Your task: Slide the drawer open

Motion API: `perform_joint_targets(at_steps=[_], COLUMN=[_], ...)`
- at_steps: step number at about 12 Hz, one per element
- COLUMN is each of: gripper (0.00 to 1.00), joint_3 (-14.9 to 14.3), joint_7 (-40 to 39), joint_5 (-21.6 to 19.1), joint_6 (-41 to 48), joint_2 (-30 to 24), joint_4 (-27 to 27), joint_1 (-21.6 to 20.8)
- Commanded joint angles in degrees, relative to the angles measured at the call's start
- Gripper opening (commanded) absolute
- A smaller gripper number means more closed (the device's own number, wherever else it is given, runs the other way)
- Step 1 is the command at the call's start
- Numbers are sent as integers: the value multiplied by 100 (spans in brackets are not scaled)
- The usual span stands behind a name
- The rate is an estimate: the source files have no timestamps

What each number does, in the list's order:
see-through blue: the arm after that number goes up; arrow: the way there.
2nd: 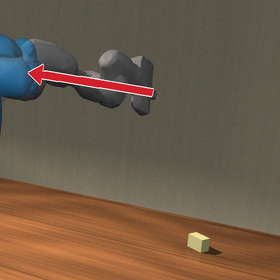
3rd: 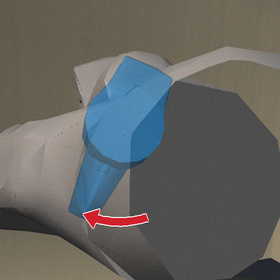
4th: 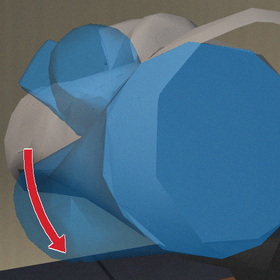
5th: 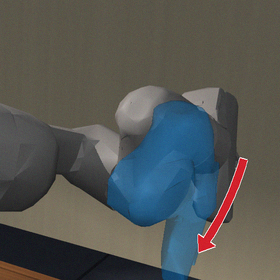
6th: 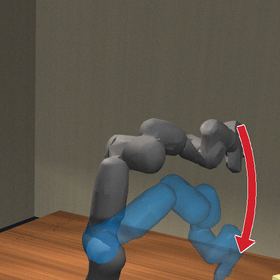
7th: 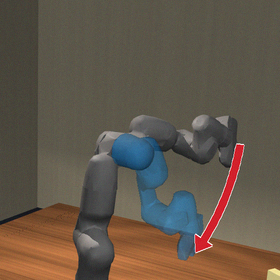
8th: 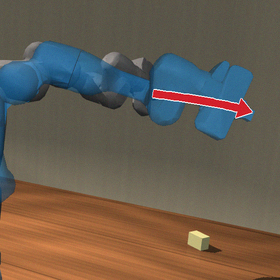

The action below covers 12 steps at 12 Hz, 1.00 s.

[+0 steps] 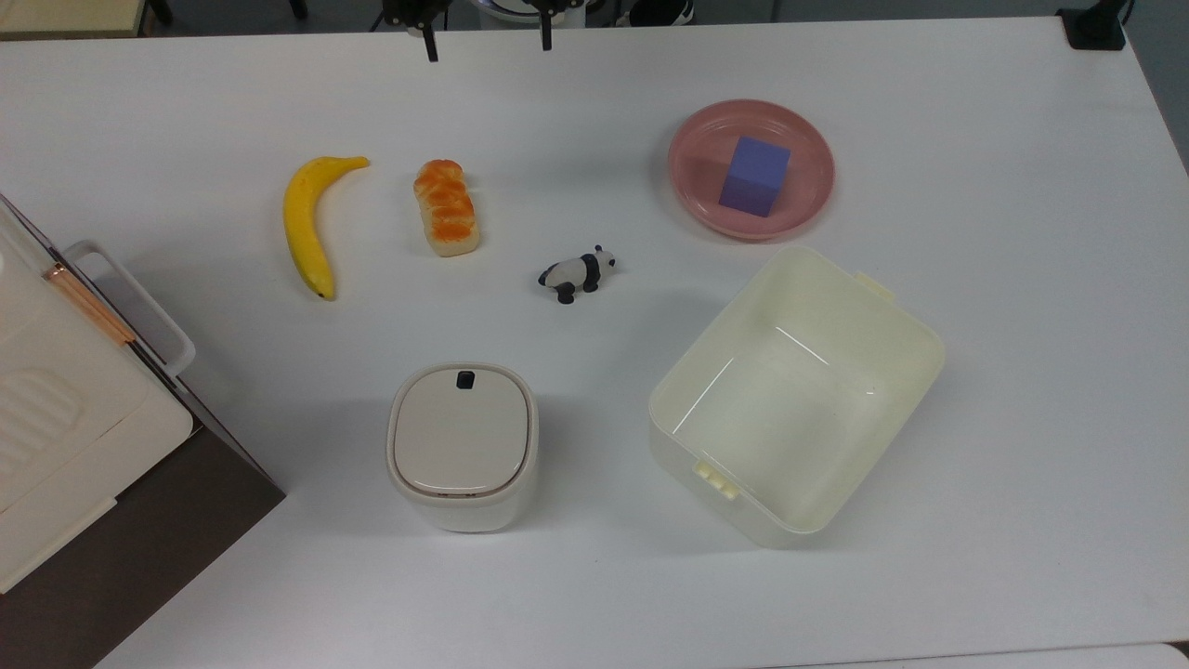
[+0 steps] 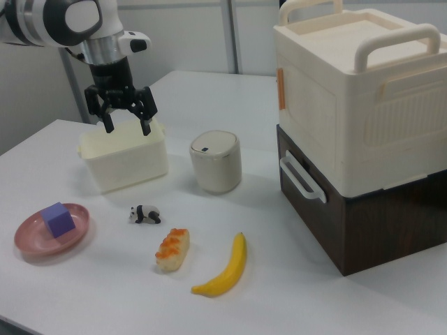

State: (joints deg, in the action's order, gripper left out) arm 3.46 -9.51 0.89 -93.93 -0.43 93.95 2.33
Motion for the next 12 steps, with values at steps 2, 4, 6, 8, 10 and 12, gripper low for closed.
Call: perform_joint_targets(at_steps=[2, 4, 6, 8, 10, 12], gripper=[100, 100, 100, 100, 100, 100], joint_3=[-65, -65, -65, -74, -83, -83], joint_7=[-1962, -2606, -3037, -3381, -3382, -3390], joint_5=[-45, -19, -19, -10, 200, 534], joint_6=[42, -20, -265, -633, -1125, -1582], joint_2=[25, 60, 86, 262, 446, 596], joint_4=[62, 62, 80, 97, 202, 317], joint_1=[179, 329, 548, 715, 725, 803])
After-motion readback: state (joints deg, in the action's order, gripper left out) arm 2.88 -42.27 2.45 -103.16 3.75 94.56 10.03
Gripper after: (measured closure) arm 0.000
